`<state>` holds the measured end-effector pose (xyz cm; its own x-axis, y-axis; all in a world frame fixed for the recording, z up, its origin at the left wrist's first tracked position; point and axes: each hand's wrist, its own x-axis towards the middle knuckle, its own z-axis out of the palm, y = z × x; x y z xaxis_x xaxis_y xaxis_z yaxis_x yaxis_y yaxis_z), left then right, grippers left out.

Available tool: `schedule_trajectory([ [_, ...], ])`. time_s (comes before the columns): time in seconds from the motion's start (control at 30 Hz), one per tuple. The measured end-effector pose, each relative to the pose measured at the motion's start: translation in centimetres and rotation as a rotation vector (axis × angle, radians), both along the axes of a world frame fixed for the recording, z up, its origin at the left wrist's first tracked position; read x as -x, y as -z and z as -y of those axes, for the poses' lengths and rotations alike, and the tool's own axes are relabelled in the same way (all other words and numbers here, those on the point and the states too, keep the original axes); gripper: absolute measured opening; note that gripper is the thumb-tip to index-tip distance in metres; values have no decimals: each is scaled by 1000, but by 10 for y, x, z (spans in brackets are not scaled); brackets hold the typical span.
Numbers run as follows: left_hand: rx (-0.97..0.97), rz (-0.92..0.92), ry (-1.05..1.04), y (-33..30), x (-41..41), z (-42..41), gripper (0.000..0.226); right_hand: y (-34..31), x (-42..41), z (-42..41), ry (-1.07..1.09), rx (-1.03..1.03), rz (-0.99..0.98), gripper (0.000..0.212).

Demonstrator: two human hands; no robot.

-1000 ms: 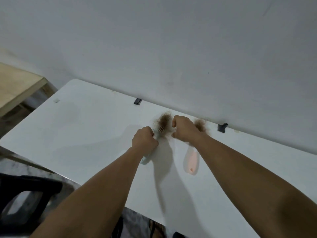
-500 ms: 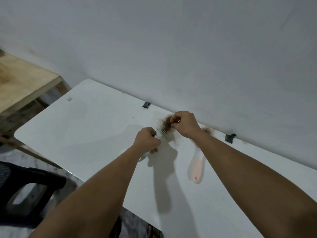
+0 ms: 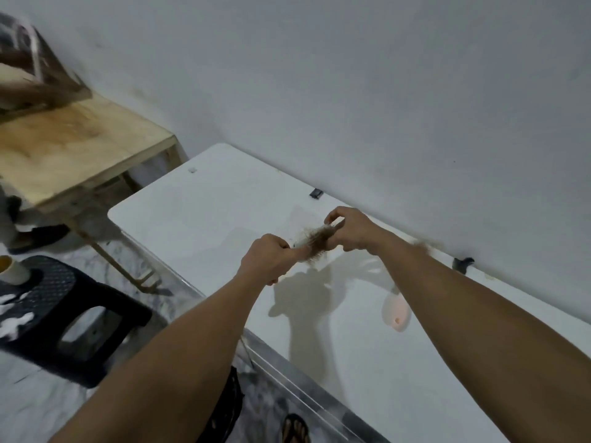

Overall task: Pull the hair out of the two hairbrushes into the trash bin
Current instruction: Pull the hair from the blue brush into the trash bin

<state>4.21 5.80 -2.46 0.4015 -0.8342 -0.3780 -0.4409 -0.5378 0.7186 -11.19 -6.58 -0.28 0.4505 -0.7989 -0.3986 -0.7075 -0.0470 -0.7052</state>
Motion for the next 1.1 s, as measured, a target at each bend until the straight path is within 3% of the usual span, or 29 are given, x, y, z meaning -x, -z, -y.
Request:
schedule_trajectory([
  [0.13,-47,66,-25,0,-19,-46,56,-2,-23,-37,-66,-27,-16,44],
  [0.27,-43,57,-99,2,-40,-88,65,-3,-49,-75,-152,107,-9,50],
  [0.43,-75,80,-119,0,-60,-140,60,2,-81,-120,-270,303,-18,26],
  [0.6,-104,137,-192,3,-78,-190,88,5,-112,-166,-266,242,27,19],
  [0.83,-94,161,-360,25,-102,-249,82,14,-146,-210,-309,106,112,37],
  [1.0,-105,227,-449,34,-109,-274,82,31,-173,-226,-406,230,9,29],
  [1.1,-105,258,-504,40,-111,-282,83,40,-187,-231,-513,235,-82,37],
])
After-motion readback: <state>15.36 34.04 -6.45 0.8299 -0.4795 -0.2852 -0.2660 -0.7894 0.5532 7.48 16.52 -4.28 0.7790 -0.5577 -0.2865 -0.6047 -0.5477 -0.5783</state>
